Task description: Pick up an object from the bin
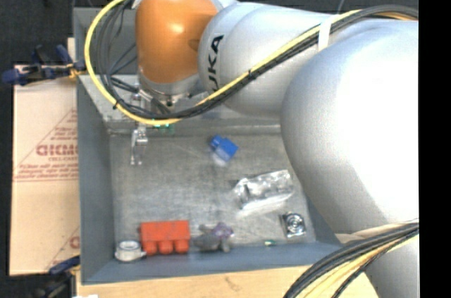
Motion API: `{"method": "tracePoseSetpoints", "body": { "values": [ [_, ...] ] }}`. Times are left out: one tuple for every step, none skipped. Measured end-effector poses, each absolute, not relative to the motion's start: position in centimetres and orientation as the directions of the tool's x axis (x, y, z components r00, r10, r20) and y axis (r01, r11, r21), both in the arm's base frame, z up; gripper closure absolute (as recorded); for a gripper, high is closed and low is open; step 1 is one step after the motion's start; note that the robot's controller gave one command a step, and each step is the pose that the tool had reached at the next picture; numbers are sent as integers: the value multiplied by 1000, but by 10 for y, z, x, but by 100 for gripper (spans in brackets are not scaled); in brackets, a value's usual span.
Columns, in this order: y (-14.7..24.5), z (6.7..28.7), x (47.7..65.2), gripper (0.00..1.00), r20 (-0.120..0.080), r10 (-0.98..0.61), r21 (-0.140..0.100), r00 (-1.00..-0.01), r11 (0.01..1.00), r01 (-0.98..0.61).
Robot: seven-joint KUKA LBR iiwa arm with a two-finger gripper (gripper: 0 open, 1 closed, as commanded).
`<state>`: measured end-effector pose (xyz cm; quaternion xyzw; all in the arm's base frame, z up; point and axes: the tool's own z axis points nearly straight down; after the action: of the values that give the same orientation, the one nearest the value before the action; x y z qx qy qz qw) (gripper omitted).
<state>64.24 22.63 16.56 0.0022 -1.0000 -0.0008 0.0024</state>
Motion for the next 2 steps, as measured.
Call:
{"method": "tracePoseSetpoints", "body": {
  "values": [
    [214,84,645,0,-6,198,5,-980,980,198],
    [228,98,648,0,-8,-67,1,-998,998,-67]
  ]
}}
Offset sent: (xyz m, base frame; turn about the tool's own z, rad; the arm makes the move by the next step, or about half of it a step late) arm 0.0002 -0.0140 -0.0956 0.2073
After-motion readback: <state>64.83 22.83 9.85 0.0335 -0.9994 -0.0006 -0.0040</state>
